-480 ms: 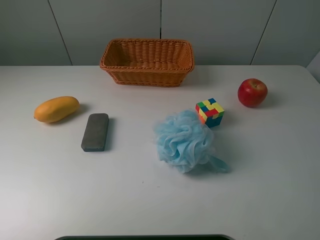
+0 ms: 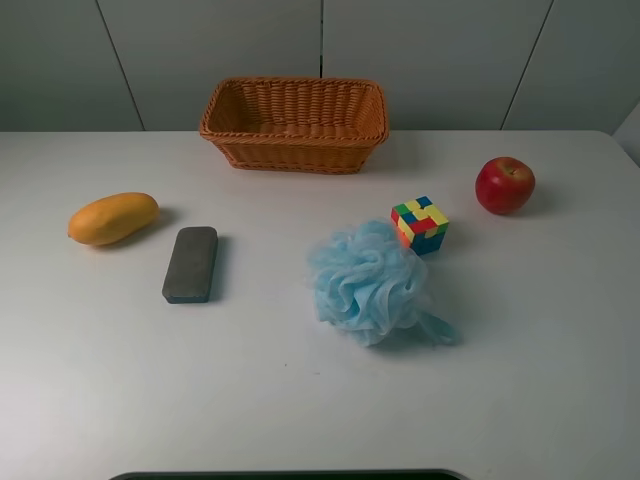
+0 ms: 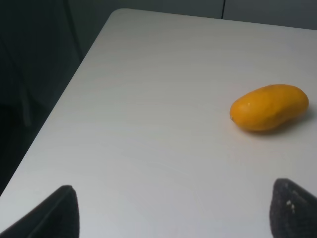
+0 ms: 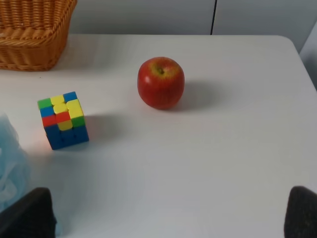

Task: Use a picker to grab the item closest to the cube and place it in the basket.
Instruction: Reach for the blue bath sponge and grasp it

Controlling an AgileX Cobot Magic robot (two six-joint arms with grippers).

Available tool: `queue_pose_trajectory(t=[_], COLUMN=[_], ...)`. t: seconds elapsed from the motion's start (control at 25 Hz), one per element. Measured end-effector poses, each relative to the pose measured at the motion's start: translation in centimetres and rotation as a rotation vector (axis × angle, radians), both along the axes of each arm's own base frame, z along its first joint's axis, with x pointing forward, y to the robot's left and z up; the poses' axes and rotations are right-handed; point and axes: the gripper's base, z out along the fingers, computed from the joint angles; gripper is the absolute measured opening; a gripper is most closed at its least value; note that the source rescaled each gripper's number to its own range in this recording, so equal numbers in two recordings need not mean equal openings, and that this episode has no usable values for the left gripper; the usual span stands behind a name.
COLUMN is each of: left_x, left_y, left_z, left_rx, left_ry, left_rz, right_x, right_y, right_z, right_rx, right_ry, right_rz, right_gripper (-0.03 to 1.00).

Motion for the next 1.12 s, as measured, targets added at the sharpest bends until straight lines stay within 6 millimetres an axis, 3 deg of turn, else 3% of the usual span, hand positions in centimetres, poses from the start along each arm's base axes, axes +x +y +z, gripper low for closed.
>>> queue_pose_trajectory(t=[0.12, 0.24, 0.36, 0.48, 0.56, 0.68, 0.84, 1.12], left_x=[0.0, 0.0, 0.0, 0.0, 0.0, 0.0, 0.0, 0.0], left_y=[0.0, 0.0, 0.0, 0.0, 0.0, 0.0, 0.0, 0.0], left_z=[0.0, 0.0, 0.0, 0.0, 0.0, 0.0, 0.0, 0.0], left_rx=[0.0, 0.0, 0.0, 0.0, 0.0, 0.0, 0.0, 0.0], left_ry=[0.0, 0.0, 0.0, 0.0, 0.0, 0.0, 0.0, 0.0], left_rz=[0.0, 0.0, 0.0, 0.0, 0.0, 0.0, 0.0, 0.0], right_x=[0.0, 1.3, 4.3, 8.7, 12.3, 17.1, 21.7, 24.3], right_y=[0.1, 0.3, 0.8, 1.7, 2.4, 3.4, 6.3, 12.5], right_z=[1.5, 4.7, 8.1, 10.6, 11.3, 11.2, 8.4, 3.2], right_rx=[-0.01, -0.036, -0.078, -0.084, -0.069, -0.048, -0.078, -0.134], right_ry=[-0.017, 0.009, 0.076, 0.167, 0.245, 0.349, 0.48, 0.704], right_rz=[0.014, 0.045, 0.113, 0.211, 0.277, 0.36, 0.489, 0.593], right_gripper=[1.0, 1.0, 1.0, 1.0, 1.0, 1.0, 1.0, 1.0])
